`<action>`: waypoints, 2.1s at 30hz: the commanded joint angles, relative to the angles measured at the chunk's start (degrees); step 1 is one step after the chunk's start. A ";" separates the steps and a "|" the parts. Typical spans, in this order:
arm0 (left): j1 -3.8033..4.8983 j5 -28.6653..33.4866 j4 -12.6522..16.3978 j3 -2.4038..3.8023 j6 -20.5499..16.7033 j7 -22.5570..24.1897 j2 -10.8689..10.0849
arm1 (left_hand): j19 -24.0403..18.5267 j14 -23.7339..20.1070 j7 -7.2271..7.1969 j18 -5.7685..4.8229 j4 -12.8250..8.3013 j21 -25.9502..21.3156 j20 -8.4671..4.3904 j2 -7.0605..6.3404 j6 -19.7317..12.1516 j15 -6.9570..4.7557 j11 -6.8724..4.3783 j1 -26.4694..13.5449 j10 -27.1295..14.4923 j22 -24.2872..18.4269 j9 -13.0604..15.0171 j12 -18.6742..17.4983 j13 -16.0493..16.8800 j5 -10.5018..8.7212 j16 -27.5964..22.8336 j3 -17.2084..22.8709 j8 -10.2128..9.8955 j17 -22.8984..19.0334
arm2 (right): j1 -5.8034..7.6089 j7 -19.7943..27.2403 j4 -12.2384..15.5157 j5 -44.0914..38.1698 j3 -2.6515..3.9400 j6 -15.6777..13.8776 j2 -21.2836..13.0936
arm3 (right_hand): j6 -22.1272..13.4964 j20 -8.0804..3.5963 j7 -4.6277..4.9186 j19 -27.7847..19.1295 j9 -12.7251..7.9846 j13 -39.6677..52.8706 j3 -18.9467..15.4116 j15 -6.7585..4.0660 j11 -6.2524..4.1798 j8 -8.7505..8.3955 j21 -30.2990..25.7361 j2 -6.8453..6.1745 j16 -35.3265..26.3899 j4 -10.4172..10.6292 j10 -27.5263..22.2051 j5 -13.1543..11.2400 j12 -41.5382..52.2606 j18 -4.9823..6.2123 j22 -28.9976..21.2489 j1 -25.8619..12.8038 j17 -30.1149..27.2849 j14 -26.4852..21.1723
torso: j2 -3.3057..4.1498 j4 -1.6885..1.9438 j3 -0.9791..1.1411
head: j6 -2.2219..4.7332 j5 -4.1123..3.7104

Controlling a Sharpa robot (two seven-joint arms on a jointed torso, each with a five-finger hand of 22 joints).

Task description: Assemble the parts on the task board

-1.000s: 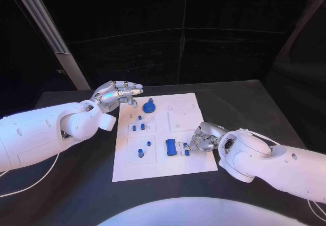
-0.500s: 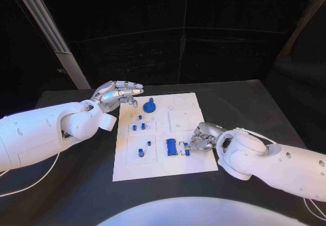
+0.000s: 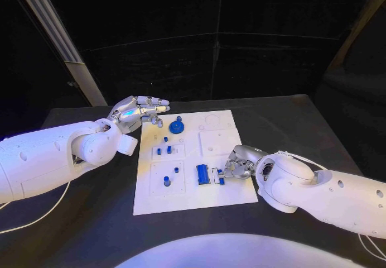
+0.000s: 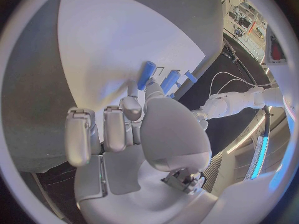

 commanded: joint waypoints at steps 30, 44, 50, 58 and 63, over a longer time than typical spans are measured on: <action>0.07 0.19 -0.02 0.03 1.19 -0.50 -0.06 | -0.15 -0.33 -0.06 0.83 -0.07 -0.37 0.35 0.47 -0.59 0.08 -0.09 -0.14 -0.54 -0.10 -0.05 0.29 -0.10 0.30 0.20 -0.18 0.37 -0.16 | -0.03 -0.08 1.30 -7.86 -0.08 3.49 -0.98 | -1.68 -0.09 0.57 1.79 0.61 -1.11 -1.28 0.13 0.24 -0.62 -1.14 -0.02 -1.62 -2.13 -1.52 2.74 -2.59 -0.11 9.92 2.43 -1.42 2.44 | 0.00 -0.03 0.00 | -0.11 -0.29; 0.07 0.18 0.03 0.02 1.42 -0.74 -0.06 | -0.16 -0.37 -0.03 0.83 -0.07 -0.39 0.36 0.46 -0.66 0.09 -0.07 -0.16 -0.62 -0.13 -0.06 0.32 -0.11 0.30 0.22 -0.20 0.38 -0.21 | -0.03 0.04 1.98 -12.02 -0.08 5.99 -0.08 | -2.68 0.33 1.06 1.17 0.64 -2.14 -2.39 0.53 0.66 -1.37 -1.86 -0.83 -2.65 -1.41 -2.54 8.16 -4.24 0.11 9.21 1.87 -2.34 2.22 | 0.01 0.06 -0.04 | -0.05 -0.36; 0.07 0.18 0.13 0.02 1.44 -0.84 -0.17 | -0.18 -0.39 -0.01 0.83 -0.07 -0.40 0.37 0.44 -0.71 0.10 -0.06 -0.18 -0.67 -0.14 -0.07 0.33 -0.12 0.29 0.23 -0.22 0.38 -0.24 | -0.03 0.01 1.89 -12.27 -0.08 6.46 -0.12 | -2.72 0.34 1.09 1.12 0.65 -2.20 -2.46 0.54 0.68 -1.43 -1.92 -0.80 -2.74 -1.14 -2.59 8.95 -4.34 0.13 9.14 1.75 -2.40 2.23 | -0.03 0.15 -0.06 | -0.10 -0.25; 0.08 0.18 0.14 0.02 1.47 -1.01 -0.23 | -0.20 -0.42 0.01 0.83 -0.08 -0.42 0.37 0.42 -0.77 0.11 -0.04 -0.17 -0.73 -0.16 -0.08 0.33 -0.13 0.29 0.23 -0.22 0.37 -0.26 | -0.03 0.06 1.77 -14.21 -0.08 8.19 -0.42 | -3.30 0.41 1.29 0.64 0.59 -2.69 -2.76 0.65 0.85 -1.76 -2.45 -1.27 -3.50 -0.96 -3.10 8.99 -5.11 0.30 8.56 1.67 -3.24 2.01 | -0.03 -0.19 0.00 | -0.05 -0.05; 0.07 0.18 0.08 0.02 1.53 -1.09 -0.21 | -0.22 -0.47 0.03 0.82 -0.09 -0.44 0.38 0.41 -0.85 0.12 -0.02 -0.18 -0.80 -0.18 -0.09 0.34 -0.14 0.29 0.23 -0.23 0.36 -0.30 | -0.04 0.20 2.20 -15.45 -0.08 8.54 -0.66 | -3.65 0.48 1.43 0.43 0.56 -2.96 -2.98 0.74 0.97 -1.94 -2.69 -1.63 -3.84 -0.79 -3.40 9.07 -5.53 0.38 8.32 1.55 -3.59 1.91 | -0.01 -0.08 0.05 | -0.01 -0.21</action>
